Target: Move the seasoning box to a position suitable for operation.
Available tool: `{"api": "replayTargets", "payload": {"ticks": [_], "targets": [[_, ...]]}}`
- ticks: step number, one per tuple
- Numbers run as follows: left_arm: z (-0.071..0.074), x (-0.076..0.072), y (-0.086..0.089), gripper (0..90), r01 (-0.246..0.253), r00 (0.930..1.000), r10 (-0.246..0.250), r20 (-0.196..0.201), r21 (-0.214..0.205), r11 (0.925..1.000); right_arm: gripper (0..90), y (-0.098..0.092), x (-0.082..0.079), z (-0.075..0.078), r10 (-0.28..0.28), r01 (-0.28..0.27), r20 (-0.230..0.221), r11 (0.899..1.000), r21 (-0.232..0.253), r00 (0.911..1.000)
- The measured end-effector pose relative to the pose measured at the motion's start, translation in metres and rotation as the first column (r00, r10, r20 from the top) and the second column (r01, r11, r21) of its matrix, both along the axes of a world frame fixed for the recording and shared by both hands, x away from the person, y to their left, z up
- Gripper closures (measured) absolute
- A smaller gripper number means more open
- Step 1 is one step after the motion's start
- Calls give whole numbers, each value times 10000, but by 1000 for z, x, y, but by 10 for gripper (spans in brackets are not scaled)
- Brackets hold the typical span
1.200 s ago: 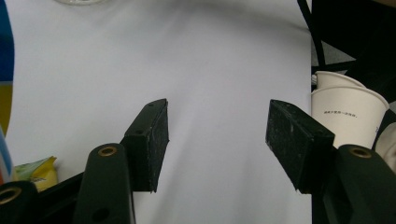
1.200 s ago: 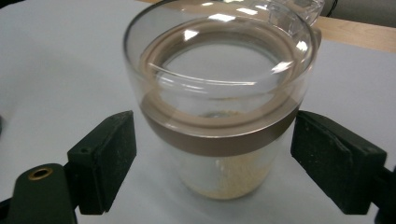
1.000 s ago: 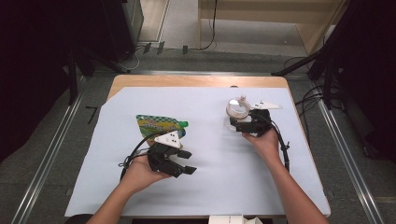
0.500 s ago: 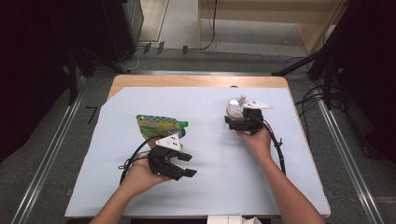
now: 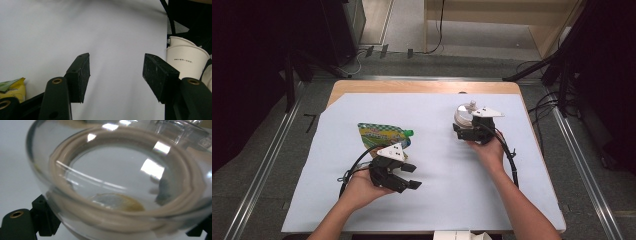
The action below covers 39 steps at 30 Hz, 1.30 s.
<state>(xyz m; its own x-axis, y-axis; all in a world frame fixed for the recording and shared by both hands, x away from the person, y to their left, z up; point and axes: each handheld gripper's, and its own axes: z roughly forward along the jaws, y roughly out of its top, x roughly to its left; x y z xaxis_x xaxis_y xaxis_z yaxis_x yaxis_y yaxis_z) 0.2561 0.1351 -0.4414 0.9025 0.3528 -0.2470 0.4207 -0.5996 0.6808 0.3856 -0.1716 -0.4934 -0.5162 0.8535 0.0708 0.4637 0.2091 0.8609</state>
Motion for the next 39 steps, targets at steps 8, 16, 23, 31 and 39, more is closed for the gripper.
{"api": "replayTargets", "payload": {"ticks": [8,16,23,31,39], "targets": [[1,0,-1,394,-10,10000,10,34,-39,10000,119,2,-23,17,389,-390,86,9992,124,9992],[2,1,0,395,0,10000,1,31,-142,9999,119,5,-52,27,848,-848,-32,9964,4,9964],[3,1,0,396,-11,10000,13,52,-226,9997,119,11,-74,23,1216,-1217,-336,9926,-17,9920],[3,3,0,396,9,10000,-7,67,-270,9996,119,22,-100,20,1701,-1708,-456,9853,-107,9844],[3,4,-1,396,5,9999,-2,111,-245,9997,119,29,-115,15,1915,-1924,-522,9812,-123,9801]]}}
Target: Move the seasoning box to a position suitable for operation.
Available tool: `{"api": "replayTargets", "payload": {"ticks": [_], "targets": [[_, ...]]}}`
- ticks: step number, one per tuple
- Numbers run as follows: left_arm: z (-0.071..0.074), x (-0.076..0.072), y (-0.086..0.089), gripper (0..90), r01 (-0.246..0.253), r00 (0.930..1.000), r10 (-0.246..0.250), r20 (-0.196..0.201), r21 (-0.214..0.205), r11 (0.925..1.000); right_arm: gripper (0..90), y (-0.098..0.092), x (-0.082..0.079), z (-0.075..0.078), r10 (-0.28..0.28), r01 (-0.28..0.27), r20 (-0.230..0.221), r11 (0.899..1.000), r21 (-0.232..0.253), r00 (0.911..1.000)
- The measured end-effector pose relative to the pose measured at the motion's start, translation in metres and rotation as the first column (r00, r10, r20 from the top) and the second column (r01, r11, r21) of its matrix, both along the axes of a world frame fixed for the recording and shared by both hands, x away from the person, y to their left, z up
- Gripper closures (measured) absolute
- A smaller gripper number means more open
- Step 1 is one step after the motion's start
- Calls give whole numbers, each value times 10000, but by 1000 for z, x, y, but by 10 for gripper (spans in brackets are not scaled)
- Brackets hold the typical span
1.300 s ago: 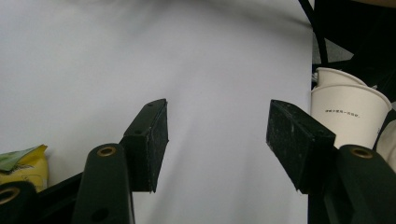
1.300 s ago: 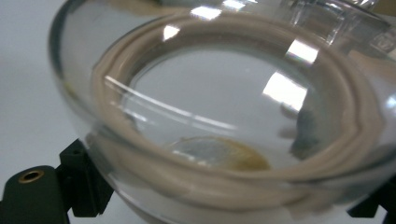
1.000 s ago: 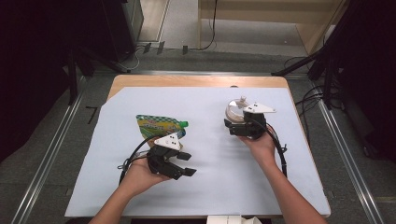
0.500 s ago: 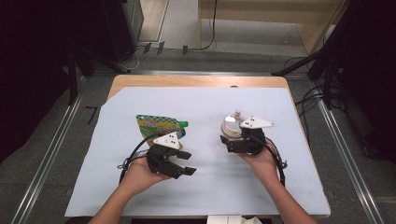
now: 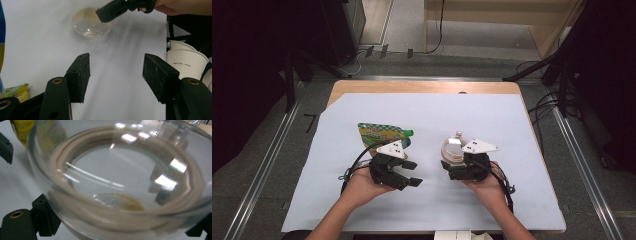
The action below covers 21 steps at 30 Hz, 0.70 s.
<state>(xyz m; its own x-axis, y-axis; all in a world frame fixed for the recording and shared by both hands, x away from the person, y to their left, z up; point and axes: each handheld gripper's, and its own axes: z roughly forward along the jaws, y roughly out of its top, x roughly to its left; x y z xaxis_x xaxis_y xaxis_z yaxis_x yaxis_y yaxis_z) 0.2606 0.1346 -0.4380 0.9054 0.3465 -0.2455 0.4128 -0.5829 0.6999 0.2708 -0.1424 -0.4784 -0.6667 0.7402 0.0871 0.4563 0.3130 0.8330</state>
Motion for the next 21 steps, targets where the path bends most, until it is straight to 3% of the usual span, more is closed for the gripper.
{"api": "replayTargets", "payload": {"ticks": [10,16,19,21], "targets": [[0,1,1,396,-39,10000,39,-3,-50,10000,118,22,-14,-15,800,-802,-190,9967,-140,9966],[-1,0,0,395,-31,10000,31,26,23,10000,116,21,-19,-20,780,-780,16,9969,-39,9969],[-1,0,-1,395,0,10000,0,16,11,10000,113,22,-21,-21,935,-933,55,9952,-296,9956],[-2,0,-2,394,27,10000,-27,29,48,10000,109,21,-20,-20,932,-934,-109,9954,-213,9956]]}}
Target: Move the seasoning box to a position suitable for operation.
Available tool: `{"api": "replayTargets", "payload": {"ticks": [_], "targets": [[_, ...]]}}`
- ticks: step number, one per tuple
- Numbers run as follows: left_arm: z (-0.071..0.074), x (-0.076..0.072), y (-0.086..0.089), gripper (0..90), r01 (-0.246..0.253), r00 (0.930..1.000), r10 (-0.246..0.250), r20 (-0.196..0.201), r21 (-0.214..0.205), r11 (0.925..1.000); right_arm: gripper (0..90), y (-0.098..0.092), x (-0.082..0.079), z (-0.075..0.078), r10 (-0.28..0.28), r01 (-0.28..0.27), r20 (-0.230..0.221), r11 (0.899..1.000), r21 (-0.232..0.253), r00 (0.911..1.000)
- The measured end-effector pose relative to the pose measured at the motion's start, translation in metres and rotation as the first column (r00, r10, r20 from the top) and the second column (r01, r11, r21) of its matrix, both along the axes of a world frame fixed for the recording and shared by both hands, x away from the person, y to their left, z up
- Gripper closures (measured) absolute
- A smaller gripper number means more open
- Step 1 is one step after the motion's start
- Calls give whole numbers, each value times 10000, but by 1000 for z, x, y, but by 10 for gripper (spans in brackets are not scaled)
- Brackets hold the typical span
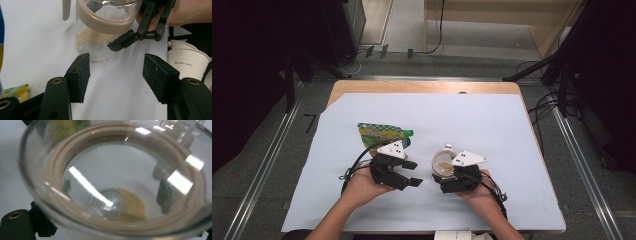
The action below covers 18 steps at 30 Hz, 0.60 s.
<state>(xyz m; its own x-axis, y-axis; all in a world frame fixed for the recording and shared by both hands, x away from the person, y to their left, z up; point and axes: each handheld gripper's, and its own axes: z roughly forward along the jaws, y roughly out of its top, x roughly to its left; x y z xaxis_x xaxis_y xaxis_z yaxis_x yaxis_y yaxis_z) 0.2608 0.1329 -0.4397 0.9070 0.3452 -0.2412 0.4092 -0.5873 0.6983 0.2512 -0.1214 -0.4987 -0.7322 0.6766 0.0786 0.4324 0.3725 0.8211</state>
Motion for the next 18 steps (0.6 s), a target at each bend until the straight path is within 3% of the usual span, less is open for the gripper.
{"api": "replayTargets", "payload": {"ticks": [3,7,11,15,18], "targets": [[0,0,-1,394,-7,10000,7,-26,16,10000,102,0,1,1,29,-29,-150,10000,10,9999],[0,0,0,392,-66,10000,67,12,-51,10000,62,-6,1,5,62,-40,-813,9996,267,9967],[1,1,0,401,-315,9993,311,-202,-198,9993,54,-14,-7,13,186,-156,-932,9993,332,9955],[1,0,-2,440,-410,9992,410,-35,32,9992,112,-26,-17,23,307,-271,-887,9988,412,9956],[3,-2,-4,553,-740,9970,736,253,166,9971,181,-40,-24,29,402,-361,-879,9982,482,9953]]}}
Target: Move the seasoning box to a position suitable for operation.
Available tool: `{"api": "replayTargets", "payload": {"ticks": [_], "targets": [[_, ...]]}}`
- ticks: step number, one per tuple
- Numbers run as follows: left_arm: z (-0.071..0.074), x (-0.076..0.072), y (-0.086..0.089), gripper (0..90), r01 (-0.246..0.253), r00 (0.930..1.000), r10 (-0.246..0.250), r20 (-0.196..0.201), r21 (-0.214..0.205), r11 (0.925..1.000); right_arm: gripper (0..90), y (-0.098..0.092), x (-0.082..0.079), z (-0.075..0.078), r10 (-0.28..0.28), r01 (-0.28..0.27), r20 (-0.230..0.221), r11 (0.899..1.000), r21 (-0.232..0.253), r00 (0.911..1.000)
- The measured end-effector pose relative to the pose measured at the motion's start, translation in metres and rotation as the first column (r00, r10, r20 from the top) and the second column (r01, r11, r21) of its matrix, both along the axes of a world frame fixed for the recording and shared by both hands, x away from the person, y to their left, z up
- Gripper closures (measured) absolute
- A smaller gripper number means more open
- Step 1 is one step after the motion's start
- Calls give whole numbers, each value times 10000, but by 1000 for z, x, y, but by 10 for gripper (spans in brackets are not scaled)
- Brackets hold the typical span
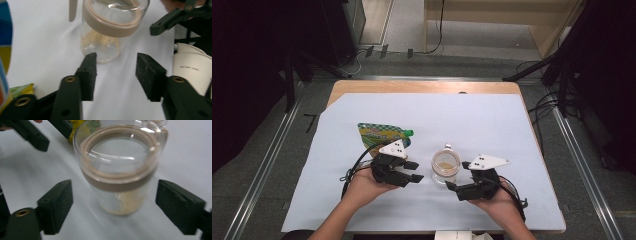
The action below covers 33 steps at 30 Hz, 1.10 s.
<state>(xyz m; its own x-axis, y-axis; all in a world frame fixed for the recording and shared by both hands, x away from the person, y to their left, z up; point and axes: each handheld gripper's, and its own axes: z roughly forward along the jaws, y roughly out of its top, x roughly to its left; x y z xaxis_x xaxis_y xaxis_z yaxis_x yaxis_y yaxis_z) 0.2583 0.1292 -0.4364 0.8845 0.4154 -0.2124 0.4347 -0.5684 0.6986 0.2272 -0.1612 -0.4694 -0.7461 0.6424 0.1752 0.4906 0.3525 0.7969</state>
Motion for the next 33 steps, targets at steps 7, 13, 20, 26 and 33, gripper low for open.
{"api": "replayTargets", "payload": {"ticks": [7,13,20,26,33], "targets": [[3,3,-7,804,-364,9993,365,19,-338,9988,620,-34,-2,10,-104,97,204,9993,375,9997],[5,9,-23,863,-556,9983,555,200,7,9985,885,-32,22,7,-208,207,-48,9998,-46,9998],[0,9,-26,871,-750,9971,749,111,29,9972,900,-37,57,8,-112,112,17,9997,211,9999],[-3,3,-25,868,-757,9970,756,-134,-92,9971,900,-34,76,7,-272,273,-18,9992,298,9996],[-7,-8,-32,865,-618,9980,618,-148,52,9981,900,-21,87,2,108,-106,-158,9999,131,9998]]}}
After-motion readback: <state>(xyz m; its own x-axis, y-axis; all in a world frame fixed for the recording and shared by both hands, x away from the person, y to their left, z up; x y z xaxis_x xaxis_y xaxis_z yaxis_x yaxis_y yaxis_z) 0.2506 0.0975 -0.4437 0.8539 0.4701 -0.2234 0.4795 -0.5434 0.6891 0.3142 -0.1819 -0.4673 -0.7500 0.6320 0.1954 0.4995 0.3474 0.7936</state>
